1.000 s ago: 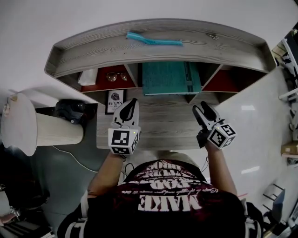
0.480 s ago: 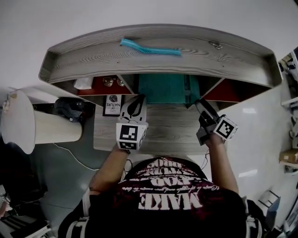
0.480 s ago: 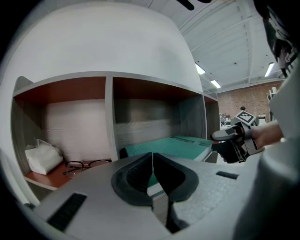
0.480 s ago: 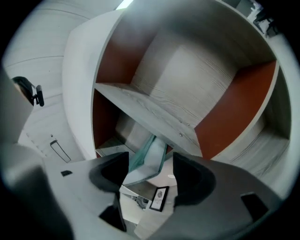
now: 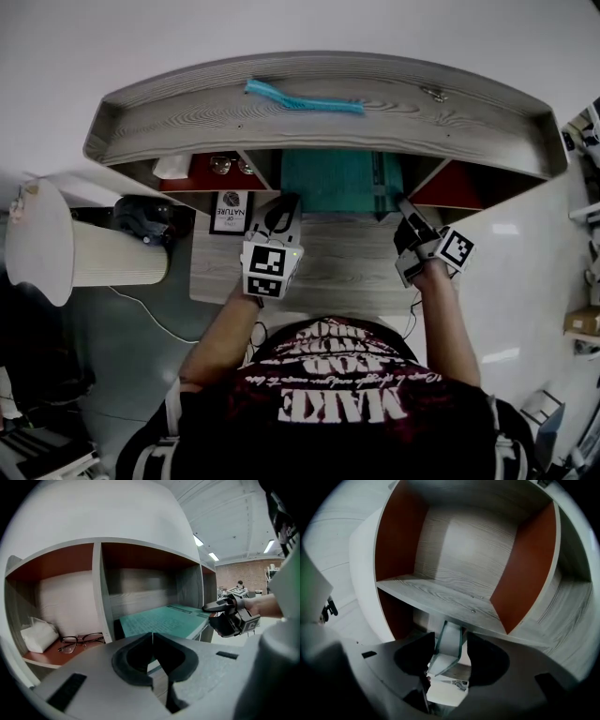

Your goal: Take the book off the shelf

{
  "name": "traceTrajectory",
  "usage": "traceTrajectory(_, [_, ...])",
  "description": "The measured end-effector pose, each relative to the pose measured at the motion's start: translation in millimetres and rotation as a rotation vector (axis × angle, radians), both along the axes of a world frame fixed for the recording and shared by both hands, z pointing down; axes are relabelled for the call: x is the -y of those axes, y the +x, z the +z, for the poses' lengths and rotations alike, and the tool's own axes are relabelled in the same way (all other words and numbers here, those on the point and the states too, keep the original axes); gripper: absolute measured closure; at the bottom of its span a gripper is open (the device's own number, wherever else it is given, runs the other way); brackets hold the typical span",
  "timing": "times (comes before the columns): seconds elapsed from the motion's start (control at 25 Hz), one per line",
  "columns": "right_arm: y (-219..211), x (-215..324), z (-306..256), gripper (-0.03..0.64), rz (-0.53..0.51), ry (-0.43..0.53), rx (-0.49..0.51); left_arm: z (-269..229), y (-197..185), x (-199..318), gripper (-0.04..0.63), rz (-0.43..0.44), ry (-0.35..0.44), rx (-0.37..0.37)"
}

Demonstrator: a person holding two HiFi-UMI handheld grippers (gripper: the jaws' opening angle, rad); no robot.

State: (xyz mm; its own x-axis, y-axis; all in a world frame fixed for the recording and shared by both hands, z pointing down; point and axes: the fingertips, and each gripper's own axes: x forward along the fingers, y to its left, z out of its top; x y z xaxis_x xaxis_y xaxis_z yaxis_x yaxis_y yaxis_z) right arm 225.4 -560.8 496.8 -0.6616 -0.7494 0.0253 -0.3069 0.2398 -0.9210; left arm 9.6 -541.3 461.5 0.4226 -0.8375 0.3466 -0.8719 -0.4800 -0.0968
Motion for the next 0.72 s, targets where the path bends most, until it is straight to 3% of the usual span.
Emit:
traceTrajectory(0.12, [-9, -5, 1, 0.428, -0.049, -0.022, 0.063, 1, -2, -7, 0.583, 0.007, -0.007, -0.007])
traceTrajectory(0.28, [-12, -19, 3, 0.43, 0.001, -0.062, 0.142, -3, -13, -26, 0.583, -0.006, -0.006, -0.016])
traceTrajectory(0.72, [-19, -83, 12, 0.437, 0.077, -0.07, 0.161, -5, -78, -102, 0.583, -0.077, 0.0, -0.015])
